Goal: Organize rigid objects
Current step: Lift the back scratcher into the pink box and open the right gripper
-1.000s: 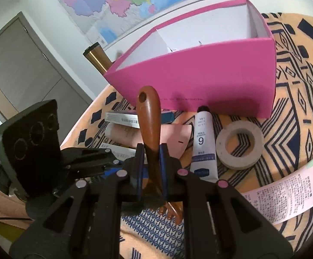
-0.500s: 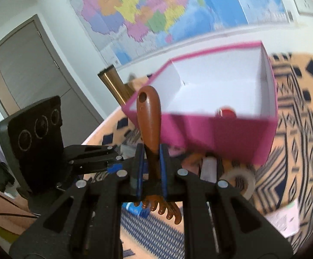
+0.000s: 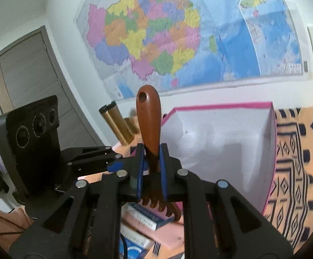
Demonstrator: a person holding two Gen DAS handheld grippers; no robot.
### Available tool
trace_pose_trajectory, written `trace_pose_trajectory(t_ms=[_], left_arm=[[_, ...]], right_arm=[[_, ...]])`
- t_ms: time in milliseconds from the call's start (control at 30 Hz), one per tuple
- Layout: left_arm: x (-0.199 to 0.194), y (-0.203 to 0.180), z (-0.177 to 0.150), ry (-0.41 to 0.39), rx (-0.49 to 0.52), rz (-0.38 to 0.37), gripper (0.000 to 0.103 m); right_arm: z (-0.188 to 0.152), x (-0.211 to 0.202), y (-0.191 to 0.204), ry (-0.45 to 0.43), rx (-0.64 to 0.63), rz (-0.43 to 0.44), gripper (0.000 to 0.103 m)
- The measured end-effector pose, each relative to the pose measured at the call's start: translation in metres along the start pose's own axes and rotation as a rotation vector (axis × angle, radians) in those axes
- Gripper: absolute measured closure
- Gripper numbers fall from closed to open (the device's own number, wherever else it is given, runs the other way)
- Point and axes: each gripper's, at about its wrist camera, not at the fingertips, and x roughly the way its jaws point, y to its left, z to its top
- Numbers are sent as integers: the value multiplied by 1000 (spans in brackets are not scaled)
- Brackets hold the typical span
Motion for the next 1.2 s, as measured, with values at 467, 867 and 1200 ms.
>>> trace_pose_trajectory(t_ms=[467, 867, 1200], left_arm=[[63, 24, 7, 145, -25, 36, 80], [93, 20, -7, 244, -42, 9, 79], [43, 26, -8, 138, -61, 27, 71]], right_arm=[[4, 40, -56, 46, 119, -66, 87], [-9, 47, -86, 139, 184, -211, 86], [-21, 21, -82, 110, 158, -278, 81]])
